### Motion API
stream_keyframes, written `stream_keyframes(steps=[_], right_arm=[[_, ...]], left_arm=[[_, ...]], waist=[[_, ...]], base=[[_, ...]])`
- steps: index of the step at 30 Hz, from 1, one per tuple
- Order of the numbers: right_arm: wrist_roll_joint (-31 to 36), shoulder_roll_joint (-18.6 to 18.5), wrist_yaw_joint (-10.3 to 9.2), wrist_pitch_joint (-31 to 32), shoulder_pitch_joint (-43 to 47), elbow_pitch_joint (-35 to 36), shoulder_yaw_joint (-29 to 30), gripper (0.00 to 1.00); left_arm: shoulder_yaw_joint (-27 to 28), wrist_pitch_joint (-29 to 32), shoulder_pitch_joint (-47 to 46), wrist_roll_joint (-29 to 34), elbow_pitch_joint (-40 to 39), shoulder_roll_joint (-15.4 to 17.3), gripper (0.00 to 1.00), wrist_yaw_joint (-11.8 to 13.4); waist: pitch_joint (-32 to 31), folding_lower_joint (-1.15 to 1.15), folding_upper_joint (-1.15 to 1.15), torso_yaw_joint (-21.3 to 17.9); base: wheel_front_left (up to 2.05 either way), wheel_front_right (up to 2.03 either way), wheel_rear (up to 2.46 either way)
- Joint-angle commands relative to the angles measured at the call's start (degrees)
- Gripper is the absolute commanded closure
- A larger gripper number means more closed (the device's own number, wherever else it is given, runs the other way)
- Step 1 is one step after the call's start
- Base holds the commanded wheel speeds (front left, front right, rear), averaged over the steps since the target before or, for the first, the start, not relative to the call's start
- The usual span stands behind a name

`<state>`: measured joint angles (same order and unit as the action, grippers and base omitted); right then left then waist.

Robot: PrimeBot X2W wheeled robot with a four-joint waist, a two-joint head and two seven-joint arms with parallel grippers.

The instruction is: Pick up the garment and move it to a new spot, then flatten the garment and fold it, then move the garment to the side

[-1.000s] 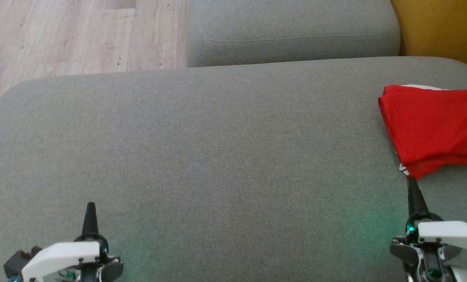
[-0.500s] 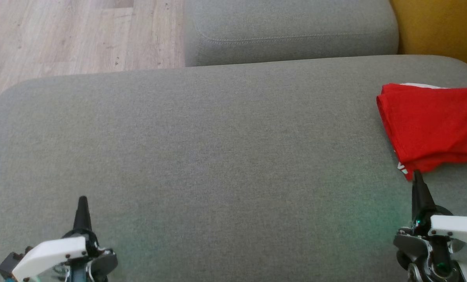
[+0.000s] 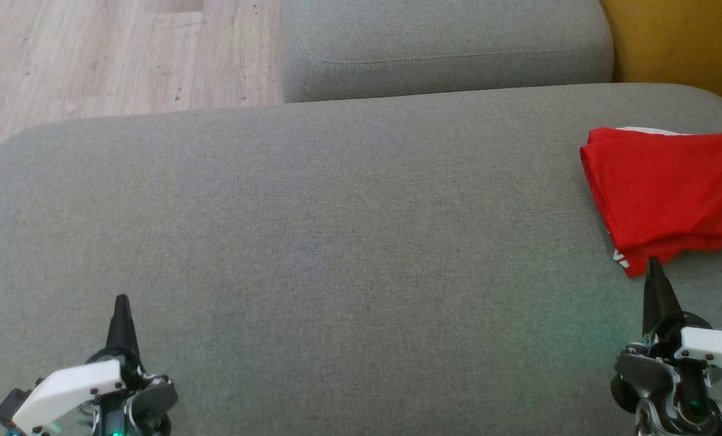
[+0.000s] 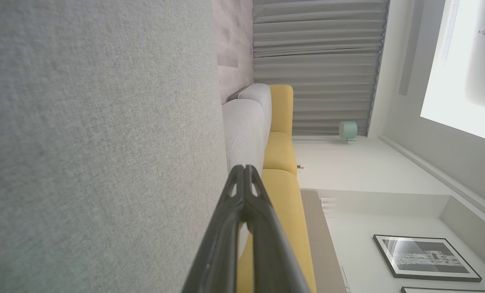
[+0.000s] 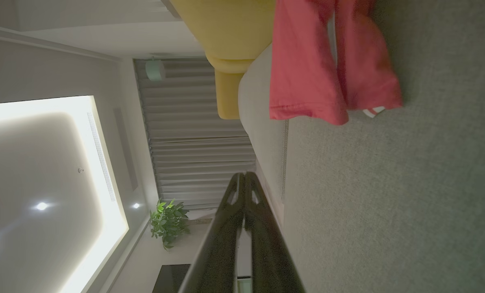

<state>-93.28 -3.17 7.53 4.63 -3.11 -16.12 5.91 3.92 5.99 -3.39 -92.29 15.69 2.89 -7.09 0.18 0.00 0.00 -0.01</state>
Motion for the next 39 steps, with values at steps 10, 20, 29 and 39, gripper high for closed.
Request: stream_keyframes(steps=[10,20,29,39], right_arm=[[-0.16,-0.82,-0.04,0.63,-2.93,2.18,-0.91,1.0],[0.0,-0.69,-0.04,0.78,-2.95,2.17,-0.73,1.0],[0.13,-0.58,-0.04,0.9,-2.96,2.16,-0.57,1.0],[0.27,-0.46,-0.04,1.04,-2.98,2.15,-0.41,1.0]], left_arm=[[2.26,0.22,-2.77,-0.16,-1.64,0.26,1.0,-0.4],[2.32,0.26,-2.77,-0.11,-1.64,0.22,1.0,-0.4],[2.36,0.3,-2.78,-0.07,-1.64,0.19,1.0,-0.4],[2.41,0.34,-2.78,-0.03,-1.64,0.16,1.0,-0.4]], waist=[[0.0,0.0,0.0,0.0],[0.0,0.0,0.0,0.0],[0.0,0.0,0.0,0.0],[0.0,0.0,0.0,0.01]], base=[[0.0,0.0,0.0],[0.0,0.0,0.0],[0.0,0.0,0.0],[0.0,0.0,0.0]])
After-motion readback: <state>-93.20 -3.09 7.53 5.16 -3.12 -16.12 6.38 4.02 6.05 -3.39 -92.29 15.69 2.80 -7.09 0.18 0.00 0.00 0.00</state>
